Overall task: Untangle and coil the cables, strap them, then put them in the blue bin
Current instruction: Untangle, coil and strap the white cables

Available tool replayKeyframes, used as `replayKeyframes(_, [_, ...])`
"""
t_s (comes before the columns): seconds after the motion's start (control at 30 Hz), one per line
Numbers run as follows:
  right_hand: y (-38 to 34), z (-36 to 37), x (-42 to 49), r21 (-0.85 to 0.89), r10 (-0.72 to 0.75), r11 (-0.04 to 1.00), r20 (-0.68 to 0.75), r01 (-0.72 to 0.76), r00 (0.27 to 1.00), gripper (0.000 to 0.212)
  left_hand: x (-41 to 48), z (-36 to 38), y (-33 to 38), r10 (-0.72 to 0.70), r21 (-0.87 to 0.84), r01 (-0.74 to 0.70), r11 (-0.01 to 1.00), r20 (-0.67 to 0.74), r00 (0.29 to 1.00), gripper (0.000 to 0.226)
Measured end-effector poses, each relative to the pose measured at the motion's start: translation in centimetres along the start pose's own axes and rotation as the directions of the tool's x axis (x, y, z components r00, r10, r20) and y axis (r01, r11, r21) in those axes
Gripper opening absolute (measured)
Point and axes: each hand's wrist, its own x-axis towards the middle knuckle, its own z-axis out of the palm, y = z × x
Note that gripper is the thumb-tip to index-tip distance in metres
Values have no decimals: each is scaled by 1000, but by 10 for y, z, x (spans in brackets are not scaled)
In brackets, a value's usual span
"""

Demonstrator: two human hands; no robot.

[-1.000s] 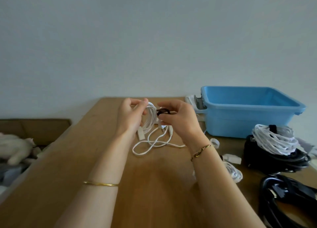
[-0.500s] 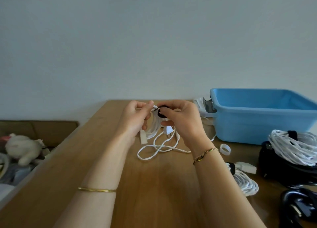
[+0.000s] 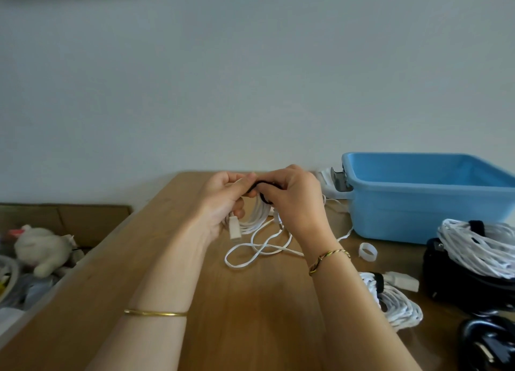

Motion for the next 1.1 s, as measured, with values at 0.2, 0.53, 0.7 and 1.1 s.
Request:
replayKeyframes(0.2, [-4,-9,-4,310,201,914,214,-261,956,10,3,-3,-3,76,94,-68,993,-80,994,14])
replayKeyframes(0.53, [-5,-13,-4,218,334,892,270,-395,903,31,5,-6,-7,187,332,-149,932,-86,979,12])
replayKeyframes(0.7, [-3,-9,-2,351,328,846,249,-401,911,21,7,-8,-9,254,412,-211,886,-51,966,11])
replayKeyframes(1.1, [2,11,-4,-230,-118,963,93,136,989,10,3,1,0,275,373,-219,902,-105,956,6])
